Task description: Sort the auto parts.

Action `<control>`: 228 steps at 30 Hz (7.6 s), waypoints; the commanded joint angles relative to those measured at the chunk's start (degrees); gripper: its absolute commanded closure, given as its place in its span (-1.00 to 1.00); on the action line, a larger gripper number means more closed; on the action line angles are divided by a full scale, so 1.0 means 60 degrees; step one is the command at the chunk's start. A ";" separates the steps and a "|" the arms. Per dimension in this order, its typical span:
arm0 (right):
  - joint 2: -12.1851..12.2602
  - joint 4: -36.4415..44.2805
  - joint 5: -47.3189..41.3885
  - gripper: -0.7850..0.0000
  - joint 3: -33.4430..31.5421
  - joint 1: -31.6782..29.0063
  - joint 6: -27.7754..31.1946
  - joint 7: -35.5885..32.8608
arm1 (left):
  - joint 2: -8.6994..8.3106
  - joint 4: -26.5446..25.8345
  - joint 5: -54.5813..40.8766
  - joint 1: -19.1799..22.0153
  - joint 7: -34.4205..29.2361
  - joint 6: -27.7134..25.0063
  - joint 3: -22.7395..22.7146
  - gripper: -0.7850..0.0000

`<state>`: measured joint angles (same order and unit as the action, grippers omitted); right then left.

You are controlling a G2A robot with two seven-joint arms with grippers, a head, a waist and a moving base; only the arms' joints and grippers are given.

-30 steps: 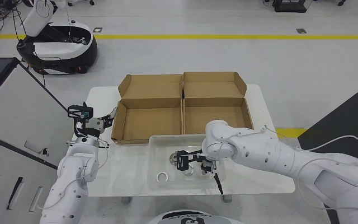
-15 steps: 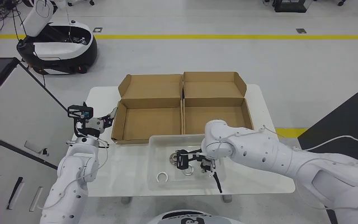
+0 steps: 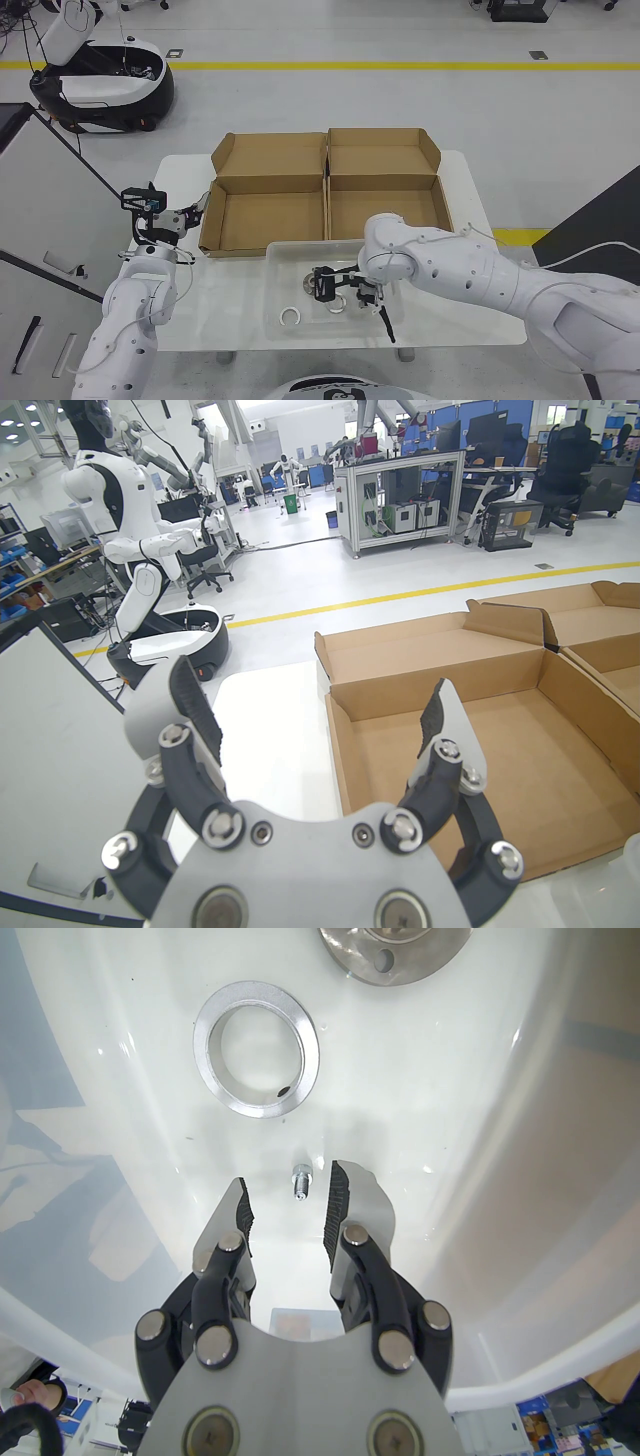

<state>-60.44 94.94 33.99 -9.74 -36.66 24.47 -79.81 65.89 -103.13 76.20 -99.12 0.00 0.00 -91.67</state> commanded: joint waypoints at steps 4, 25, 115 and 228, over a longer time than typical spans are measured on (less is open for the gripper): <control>-0.0056 -0.0088 0.0024 0.11 0.0000 -0.0007 0.0052 0.0052 | 0.0000 0.0000 0.0000 0.0000 0.0000 0.0000 0.0000 -1.00; -0.0248 -0.0417 0.0189 0.17 0.0000 -0.0072 0.0037 0.0037 | 0.0000 0.0000 0.0000 0.0000 0.0000 0.0000 0.0000 -1.00; 0.3047 0.1669 -0.6432 1.00 -0.5225 -0.0738 0.5588 0.8307 | 0.0000 0.0000 0.0000 0.0000 0.0000 0.0000 0.0000 -1.00; -0.0340 0.2977 -1.1831 1.00 -0.9598 -0.3325 0.5588 0.5588 | 0.0000 0.0000 0.0000 0.0000 0.0000 0.0000 0.0000 -1.00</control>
<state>-62.42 112.80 -37.28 -67.41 -56.67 58.00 -46.29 65.89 -103.13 76.20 -99.12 0.00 0.00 -91.67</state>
